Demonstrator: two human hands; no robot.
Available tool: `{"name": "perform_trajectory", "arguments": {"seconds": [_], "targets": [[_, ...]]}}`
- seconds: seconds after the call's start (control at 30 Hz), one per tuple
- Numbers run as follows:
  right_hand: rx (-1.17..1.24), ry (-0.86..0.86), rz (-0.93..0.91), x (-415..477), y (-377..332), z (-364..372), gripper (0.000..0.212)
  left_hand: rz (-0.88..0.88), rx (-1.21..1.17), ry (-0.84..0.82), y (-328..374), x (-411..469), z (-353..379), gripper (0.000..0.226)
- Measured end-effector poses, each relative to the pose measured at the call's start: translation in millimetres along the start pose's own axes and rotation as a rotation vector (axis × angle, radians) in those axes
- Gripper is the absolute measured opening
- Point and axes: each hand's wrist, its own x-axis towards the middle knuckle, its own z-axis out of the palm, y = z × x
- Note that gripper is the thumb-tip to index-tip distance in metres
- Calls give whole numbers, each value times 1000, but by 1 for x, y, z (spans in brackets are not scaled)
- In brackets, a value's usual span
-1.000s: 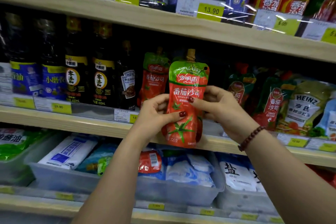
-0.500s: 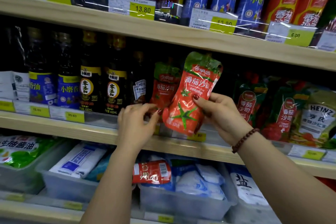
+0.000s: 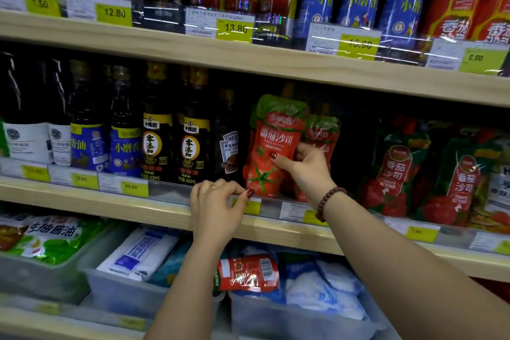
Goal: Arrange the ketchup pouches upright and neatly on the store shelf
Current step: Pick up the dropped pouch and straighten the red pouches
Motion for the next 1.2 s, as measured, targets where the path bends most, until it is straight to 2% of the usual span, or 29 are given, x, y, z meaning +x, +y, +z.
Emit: {"name": "perform_trajectory", "arguments": {"seconds": [0.1, 0.27, 0.43, 0.7, 0.8, 0.93, 1.0, 1.1, 1.2], "targets": [[-88, -94, 3, -1, 11, 1, 22, -8, 4, -8, -2, 0, 2, 13], [-134, -141, 32, 0, 21, -1, 21, -21, 30, -41, -4, 3, 3, 14], [-319, -289, 136, 4, 20, -11, 34, -9, 60, -72, -5, 5, 1, 16], [-389, -297, 153, 7, 32, -12, 23, -16, 58, -73, -6, 6, 1, 18], [-416, -291, 134, 7, 34, -12, 33, -23, 63, -84, -6, 7, 1, 18], [-451, -263, 110, 3, 33, -11, 31, -37, 30, -87, -4, 6, -1, 16], [-505, -202, 86, -1, 29, -12, 31, -47, 23, -98, -2, 6, -3, 14], [-510, -67, 70, -13, 20, -15, 43, -64, -1, -114, 2, 5, -7, 10], [-483, 35, -110, -37, 8, -17, 33, -74, -48, -166, 3, 7, -16, 9]]}}
